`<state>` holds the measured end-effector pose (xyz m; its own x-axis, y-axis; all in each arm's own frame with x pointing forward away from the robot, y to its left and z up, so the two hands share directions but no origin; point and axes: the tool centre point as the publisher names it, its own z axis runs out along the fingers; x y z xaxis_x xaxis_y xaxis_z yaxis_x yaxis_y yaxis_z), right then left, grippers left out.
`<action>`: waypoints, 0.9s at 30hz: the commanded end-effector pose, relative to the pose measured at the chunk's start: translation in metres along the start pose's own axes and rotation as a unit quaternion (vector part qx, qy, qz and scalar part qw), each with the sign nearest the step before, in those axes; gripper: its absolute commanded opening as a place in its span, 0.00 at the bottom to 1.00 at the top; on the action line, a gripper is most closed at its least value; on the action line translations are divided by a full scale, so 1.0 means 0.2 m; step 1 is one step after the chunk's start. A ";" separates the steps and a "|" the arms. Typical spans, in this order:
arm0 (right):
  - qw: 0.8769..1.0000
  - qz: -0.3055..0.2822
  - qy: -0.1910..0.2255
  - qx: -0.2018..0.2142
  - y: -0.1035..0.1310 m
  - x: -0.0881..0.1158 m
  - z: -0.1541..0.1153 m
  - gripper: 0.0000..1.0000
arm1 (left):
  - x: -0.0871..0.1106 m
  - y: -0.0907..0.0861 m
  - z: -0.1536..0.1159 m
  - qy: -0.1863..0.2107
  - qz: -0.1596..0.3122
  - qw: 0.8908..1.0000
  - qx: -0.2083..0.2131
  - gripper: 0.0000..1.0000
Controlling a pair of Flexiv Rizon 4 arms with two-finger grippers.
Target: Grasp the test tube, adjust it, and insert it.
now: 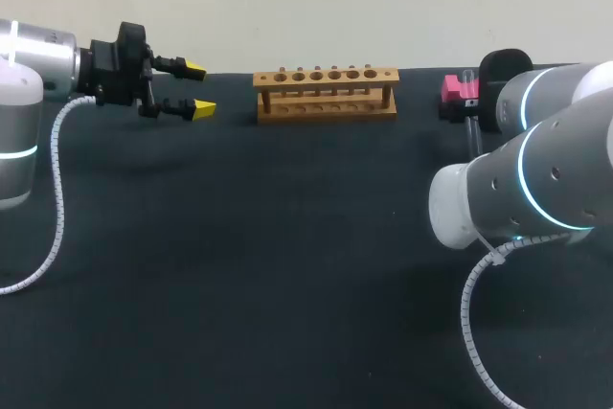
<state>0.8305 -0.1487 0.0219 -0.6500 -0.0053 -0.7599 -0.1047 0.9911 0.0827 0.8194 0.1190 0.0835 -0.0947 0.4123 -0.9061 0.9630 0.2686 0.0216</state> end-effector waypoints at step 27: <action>1.000 0.009 0.008 -0.006 -0.06 0.04 0.16 0.74 | 0.01 -0.01 0.00 -0.002 0.002 1.000 -0.001 1.00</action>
<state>0.8477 -0.1562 -0.0040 -0.6624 0.0093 -0.7491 -0.1008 0.9897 0.1014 0.8194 0.1190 0.0836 -0.0947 0.4123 -0.9061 0.9630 0.2686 0.0216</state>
